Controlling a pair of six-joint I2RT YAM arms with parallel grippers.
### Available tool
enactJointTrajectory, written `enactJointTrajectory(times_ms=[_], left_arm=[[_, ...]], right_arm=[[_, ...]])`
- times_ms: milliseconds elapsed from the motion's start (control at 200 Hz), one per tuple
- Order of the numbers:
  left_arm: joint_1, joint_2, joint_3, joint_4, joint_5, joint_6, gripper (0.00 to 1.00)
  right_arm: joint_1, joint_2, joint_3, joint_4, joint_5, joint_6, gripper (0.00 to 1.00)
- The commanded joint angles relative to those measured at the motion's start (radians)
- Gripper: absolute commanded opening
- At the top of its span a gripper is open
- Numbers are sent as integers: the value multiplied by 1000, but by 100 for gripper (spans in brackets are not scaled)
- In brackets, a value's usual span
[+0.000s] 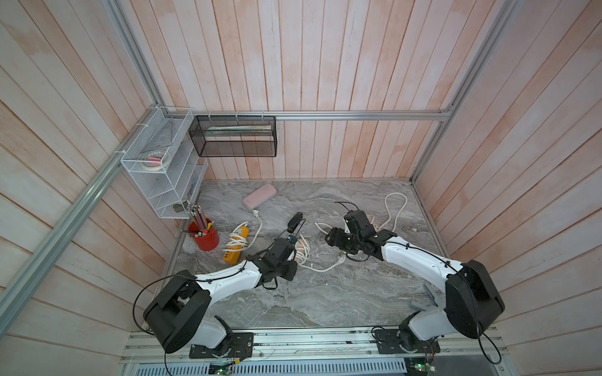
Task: Wrap the cord around the power strip
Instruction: Place the power strip at the center of the board.
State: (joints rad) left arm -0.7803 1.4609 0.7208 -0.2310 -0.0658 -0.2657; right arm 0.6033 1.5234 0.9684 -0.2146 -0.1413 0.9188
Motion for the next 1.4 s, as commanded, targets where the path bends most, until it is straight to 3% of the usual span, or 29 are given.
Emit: enactJointTrajectory(times_ms=[0, 165, 355, 645, 845, 940, 1080, 1170, 1290, 1395], left_arm=[[-53, 28, 18, -39, -184, -34, 0], [-105, 25, 1, -6, -254, -50, 0], [-156, 68, 21, 8, -275, -44, 0], [-166, 73, 24, 36, -302, -33, 1], [-166, 72, 49, 50, -292, 10, 6], [-166, 50, 67, 28, -280, 16, 17], [-163, -58, 84, -10, -146, 17, 44], [-122, -141, 97, -43, -1, -6, 57], [-36, -253, 104, -74, 193, -37, 61], [64, -317, 105, -111, 273, -68, 60]], right_arm=[[23, 90, 42, 105, -92, 229, 74], [76, 157, 48, 137, -125, 353, 75], [106, 234, 118, 132, -180, 367, 77], [144, 311, 86, 184, -276, 455, 76], [154, 370, 110, 175, -300, 442, 67], [150, 373, 107, 205, -287, 404, 56], [136, 366, 80, 338, -286, 299, 39], [127, 373, 40, 535, -315, 224, 35], [131, 416, 18, 822, -382, 164, 31], [132, 499, 25, 1074, -452, 209, 29]])
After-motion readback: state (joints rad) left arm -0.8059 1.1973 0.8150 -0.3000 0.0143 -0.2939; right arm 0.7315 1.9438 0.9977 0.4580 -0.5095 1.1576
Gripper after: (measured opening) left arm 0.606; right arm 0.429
